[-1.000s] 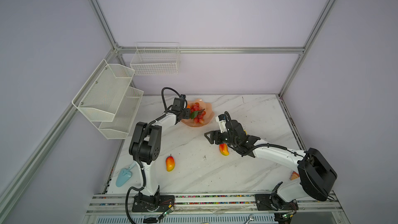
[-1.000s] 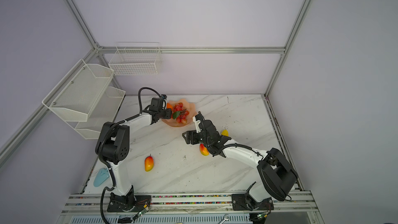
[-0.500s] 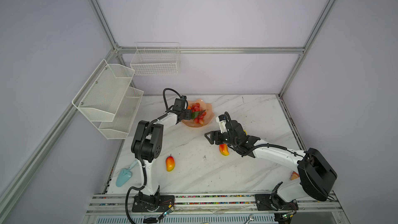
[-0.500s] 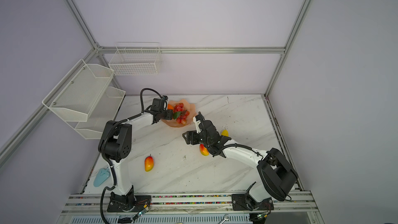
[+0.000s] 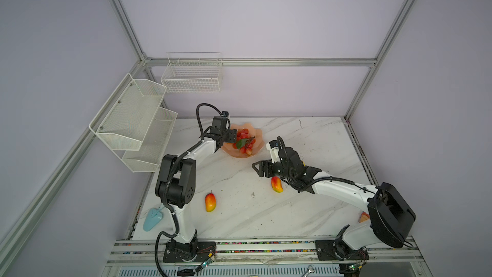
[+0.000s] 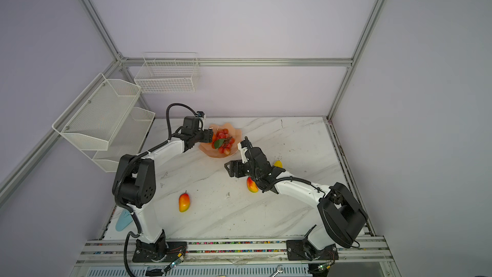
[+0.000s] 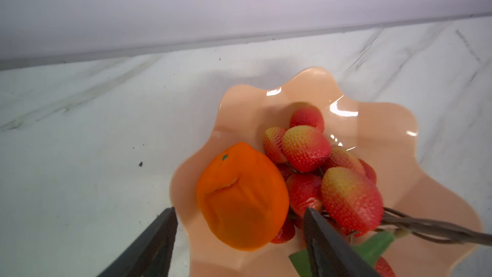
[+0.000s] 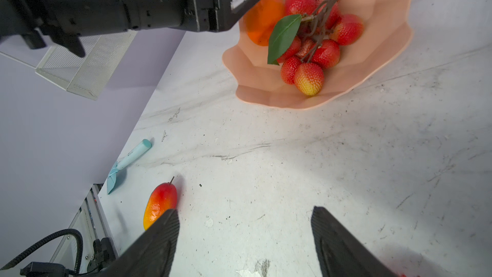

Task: Place and organize the fake fruits in the fruit bowl
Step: 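Grasp the red-yellow mango nearest the left gripper with the left gripper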

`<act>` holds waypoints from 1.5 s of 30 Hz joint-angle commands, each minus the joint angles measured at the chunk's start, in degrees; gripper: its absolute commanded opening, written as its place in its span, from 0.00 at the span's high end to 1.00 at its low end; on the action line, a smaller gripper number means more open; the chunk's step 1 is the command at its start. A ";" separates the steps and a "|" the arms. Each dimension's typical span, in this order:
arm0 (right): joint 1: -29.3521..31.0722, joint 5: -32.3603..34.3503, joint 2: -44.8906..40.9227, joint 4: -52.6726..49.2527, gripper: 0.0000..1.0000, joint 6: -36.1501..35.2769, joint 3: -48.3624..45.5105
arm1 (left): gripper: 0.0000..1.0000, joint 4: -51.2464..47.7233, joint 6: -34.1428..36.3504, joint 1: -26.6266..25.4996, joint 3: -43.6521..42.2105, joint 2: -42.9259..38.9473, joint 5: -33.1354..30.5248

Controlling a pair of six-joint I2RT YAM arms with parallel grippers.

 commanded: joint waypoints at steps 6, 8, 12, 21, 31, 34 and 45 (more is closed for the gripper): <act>0.45 -8.70 4.02 -1.14 0.19 -11.18 3.69 | 0.26 -8.02 -12.42 -1.32 -18.95 -20.99 -6.71; 0.60 -11.54 5.53 -0.69 0.18 -15.16 3.94 | 0.26 -11.90 -15.61 -1.93 -24.97 -28.08 -7.15; 1.38 -16.17 8.71 1.83 0.18 -19.75 3.15 | 0.27 -21.66 -23.15 -5.18 -34.74 -40.16 -8.34; 2.80 -27.88 10.70 10.23 0.18 -25.31 -4.50 | 0.29 -40.58 -44.38 -12.76 -46.57 -53.44 -12.57; 3.54 -28.54 6.57 7.77 0.18 -27.50 -6.61 | 0.30 -39.27 -46.99 -16.83 -48.41 -49.69 -12.54; 3.52 -29.63 6.34 8.62 0.18 -27.06 -7.15 | 0.30 -37.91 -46.10 -16.83 -48.71 -48.23 -13.27; 3.60 -30.50 8.91 8.30 0.18 -27.20 -6.08 | 0.37 -32.05 -41.63 -16.78 -46.90 -37.19 -15.19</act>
